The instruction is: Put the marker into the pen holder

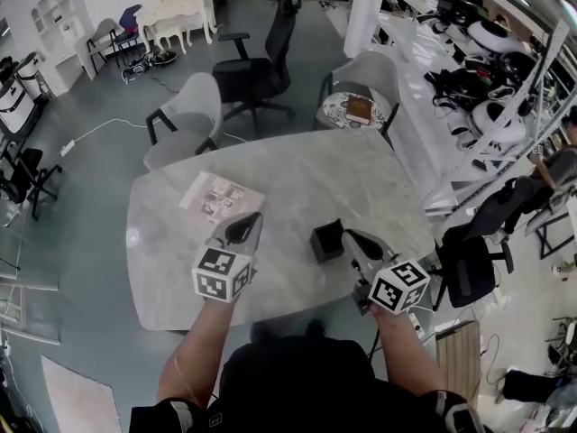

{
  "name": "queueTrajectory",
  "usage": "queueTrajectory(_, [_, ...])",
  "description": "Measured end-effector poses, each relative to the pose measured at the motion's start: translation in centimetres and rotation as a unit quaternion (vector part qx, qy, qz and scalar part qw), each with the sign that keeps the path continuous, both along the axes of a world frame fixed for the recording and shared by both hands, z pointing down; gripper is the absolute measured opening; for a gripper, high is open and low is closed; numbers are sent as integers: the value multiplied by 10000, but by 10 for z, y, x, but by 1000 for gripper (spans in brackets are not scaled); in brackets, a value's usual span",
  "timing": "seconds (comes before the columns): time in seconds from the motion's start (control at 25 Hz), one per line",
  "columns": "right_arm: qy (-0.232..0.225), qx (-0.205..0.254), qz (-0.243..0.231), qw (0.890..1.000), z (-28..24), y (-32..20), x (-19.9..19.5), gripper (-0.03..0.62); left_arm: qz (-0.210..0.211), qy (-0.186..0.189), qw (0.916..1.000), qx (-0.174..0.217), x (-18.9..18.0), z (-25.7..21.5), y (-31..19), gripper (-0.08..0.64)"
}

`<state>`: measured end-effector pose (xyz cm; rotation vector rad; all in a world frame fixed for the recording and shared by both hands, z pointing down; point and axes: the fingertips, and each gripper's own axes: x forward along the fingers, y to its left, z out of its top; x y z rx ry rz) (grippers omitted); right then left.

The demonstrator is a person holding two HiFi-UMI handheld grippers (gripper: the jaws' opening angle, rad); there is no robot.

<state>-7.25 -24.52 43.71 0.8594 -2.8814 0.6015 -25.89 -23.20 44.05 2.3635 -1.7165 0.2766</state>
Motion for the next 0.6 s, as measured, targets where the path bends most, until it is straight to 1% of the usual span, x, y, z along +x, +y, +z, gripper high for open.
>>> queueTrajectory(0.12, [-216, 1, 119, 9997, -13, 10, -22, 3, 14, 63, 9999, 82, -24, -7, 8, 10])
queueTrajectory(0.2, [-353, 78, 194, 9992, -25, 18, -37, 2, 39, 116, 9999, 113, -37, -9, 13, 11])
queueTrajectory(0.32, [-240, 398, 354, 9983, -38, 28, -50, 2, 113, 266, 9995, 91, -50, -8, 20, 11])
queueTrajectory(0.44, [-85, 685, 525, 9962, -45, 36, -45, 2, 230, 322, 9992, 76, -53, -3, 26, 11])
queueTrajectory(0.6, [35, 765, 661, 9949, -44, 50, -24, 2, 278, 326, 9991, -2, -43, 4, 37, 11])
